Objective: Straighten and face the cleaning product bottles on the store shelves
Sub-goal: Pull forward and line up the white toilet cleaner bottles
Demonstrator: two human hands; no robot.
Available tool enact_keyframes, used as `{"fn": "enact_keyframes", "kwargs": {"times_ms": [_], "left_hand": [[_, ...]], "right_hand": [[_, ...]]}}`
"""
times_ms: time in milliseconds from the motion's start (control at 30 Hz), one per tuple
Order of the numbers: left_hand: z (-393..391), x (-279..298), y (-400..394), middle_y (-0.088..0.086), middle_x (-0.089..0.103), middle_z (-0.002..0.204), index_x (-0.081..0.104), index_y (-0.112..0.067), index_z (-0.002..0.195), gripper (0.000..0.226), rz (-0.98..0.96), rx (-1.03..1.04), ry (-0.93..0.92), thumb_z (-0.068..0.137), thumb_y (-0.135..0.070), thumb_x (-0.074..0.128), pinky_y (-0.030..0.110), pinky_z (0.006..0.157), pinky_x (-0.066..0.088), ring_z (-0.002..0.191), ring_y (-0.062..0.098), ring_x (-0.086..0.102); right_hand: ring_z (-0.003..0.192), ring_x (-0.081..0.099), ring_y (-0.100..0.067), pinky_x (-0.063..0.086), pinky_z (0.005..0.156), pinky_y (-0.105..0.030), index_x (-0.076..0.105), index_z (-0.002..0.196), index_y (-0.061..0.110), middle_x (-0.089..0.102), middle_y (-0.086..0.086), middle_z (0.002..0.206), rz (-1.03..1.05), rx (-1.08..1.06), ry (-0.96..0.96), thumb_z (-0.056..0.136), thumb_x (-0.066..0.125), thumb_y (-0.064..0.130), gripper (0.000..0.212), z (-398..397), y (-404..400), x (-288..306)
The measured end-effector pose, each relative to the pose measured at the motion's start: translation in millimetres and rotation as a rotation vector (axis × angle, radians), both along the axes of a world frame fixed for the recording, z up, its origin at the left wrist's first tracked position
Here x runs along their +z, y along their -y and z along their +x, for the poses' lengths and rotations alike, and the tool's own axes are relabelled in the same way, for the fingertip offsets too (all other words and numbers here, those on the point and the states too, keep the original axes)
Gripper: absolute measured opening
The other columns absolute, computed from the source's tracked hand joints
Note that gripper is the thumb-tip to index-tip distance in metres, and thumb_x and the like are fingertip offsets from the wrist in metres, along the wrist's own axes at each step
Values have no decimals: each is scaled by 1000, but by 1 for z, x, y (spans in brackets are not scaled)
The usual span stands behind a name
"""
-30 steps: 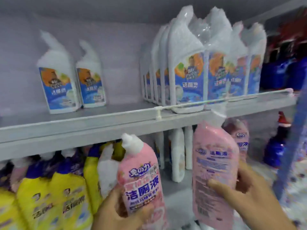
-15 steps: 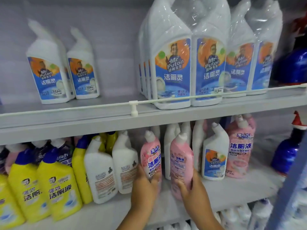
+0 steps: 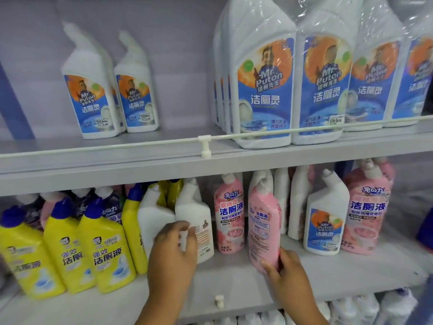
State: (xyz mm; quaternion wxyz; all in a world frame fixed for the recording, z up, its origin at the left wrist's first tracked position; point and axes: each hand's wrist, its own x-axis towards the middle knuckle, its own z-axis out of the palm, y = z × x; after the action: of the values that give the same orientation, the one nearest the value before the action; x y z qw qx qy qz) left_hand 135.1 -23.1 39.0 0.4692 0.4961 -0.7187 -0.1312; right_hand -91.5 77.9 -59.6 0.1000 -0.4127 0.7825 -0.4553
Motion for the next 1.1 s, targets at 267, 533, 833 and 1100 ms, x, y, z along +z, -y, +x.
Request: {"fn": "enact_keyframes", "kwargs": {"times_ms": [267, 533, 833, 1100], "left_hand": [[37, 11, 52, 16, 48, 144, 44, -8, 146, 78, -73, 69, -31, 81, -28, 83, 46, 103, 46, 134, 34, 41], [47, -3, 65, 7, 62, 125, 45, -20, 139, 62, 277, -31, -199, 88, -35, 76, 33, 81, 44, 109, 31, 59], [72, -15, 59, -7, 69, 110, 51, -35, 134, 56, 356, -155, -342, 86, -33, 79, 34, 78, 54, 97, 20, 67], [111, -29, 54, -18, 67, 117, 46, -48, 125, 52, 371, -279, -348, 87, -30, 76, 36, 89, 55, 106, 7, 65]], "right_hand": [[86, 59, -17, 42, 70, -19, 67, 116, 11, 59, 1, 95, 17, 17, -53, 92, 70, 23, 27, 30, 44, 1], [83, 61, -14, 50, 75, -28, 52, 96, 21, 52, 7, 95, -416, -81, -63, 88, 74, 9, 26, 86, 42, 49], [133, 45, -15, 39, 111, -32, 37, 148, 25, 46, 7, 143, 43, 307, -101, 86, 74, 45, 75, 116, 128, 134], [110, 59, -15, 46, 89, -28, 51, 126, 38, 61, 13, 117, 36, 233, 19, 80, 81, 43, 56, 121, 107, 113]]}}
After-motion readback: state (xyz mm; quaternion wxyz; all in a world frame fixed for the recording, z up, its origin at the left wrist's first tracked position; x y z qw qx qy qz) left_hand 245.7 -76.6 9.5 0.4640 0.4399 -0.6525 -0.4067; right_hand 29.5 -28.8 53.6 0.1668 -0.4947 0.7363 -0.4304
